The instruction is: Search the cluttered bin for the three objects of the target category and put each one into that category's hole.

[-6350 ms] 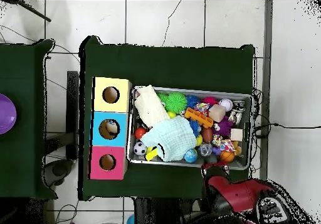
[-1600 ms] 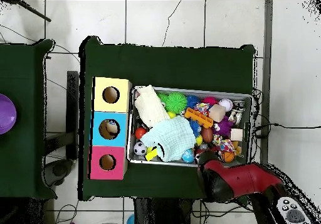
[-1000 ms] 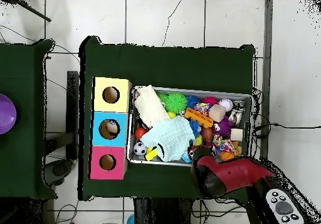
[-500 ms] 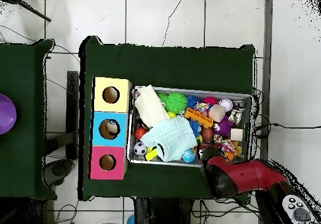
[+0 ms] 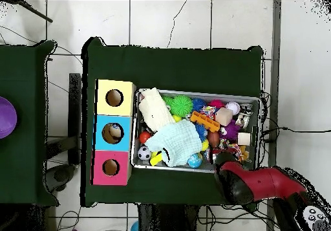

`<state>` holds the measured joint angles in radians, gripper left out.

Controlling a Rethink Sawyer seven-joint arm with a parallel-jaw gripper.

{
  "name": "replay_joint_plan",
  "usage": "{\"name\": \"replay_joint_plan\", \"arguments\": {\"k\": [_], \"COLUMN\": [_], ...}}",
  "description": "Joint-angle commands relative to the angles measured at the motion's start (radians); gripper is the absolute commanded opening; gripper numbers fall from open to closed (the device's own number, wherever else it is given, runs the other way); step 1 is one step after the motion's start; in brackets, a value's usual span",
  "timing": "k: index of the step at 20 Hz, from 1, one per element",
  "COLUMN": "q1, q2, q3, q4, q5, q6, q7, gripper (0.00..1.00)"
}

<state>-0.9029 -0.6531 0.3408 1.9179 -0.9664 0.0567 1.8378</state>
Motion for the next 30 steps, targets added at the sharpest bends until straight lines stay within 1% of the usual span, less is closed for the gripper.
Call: {"name": "replay_joint_plan", "arguments": {"k": [1, 4, 7, 11, 13, 16, 19, 21, 26, 30], "q1": [0.114, 0.181, 0.221, 0.241, 0.226, 0.183, 0.129, 0.112, 0.11, 0.142], "q2": [0.02, 0.035, 0.05, 0.073, 0.078, 0.068, 0.04, 0.029, 0.026, 0.027], "q3": [-0.039, -0.114, -0.162, -0.195, -0.19, -0.162, -0.123, -0.11, -0.114, -0.148], "q4": [-0.079, -0.09, -0.097, -0.093, -0.084, -0.054, -0.01, 0.006, 0.009, 0.003], "q5": [-0.072, -0.075, -0.064, -0.056, -0.059, -0.069, -0.074, -0.079, -0.095, -0.094], "q6": [0.033, -0.014, -0.047, -0.095, -0.109, -0.108, -0.075, -0.062, -0.064, -0.081], "q7": [0.01, 0.056, 0.075, 0.078, 0.068, 0.046, 0.019, 0.006, 0.004, 0.029], "gripper": [1.0, 1.0, 1.0, 1.0, 1.0, 1.0, 1.0, 1.0, 1.0, 1.0]}}
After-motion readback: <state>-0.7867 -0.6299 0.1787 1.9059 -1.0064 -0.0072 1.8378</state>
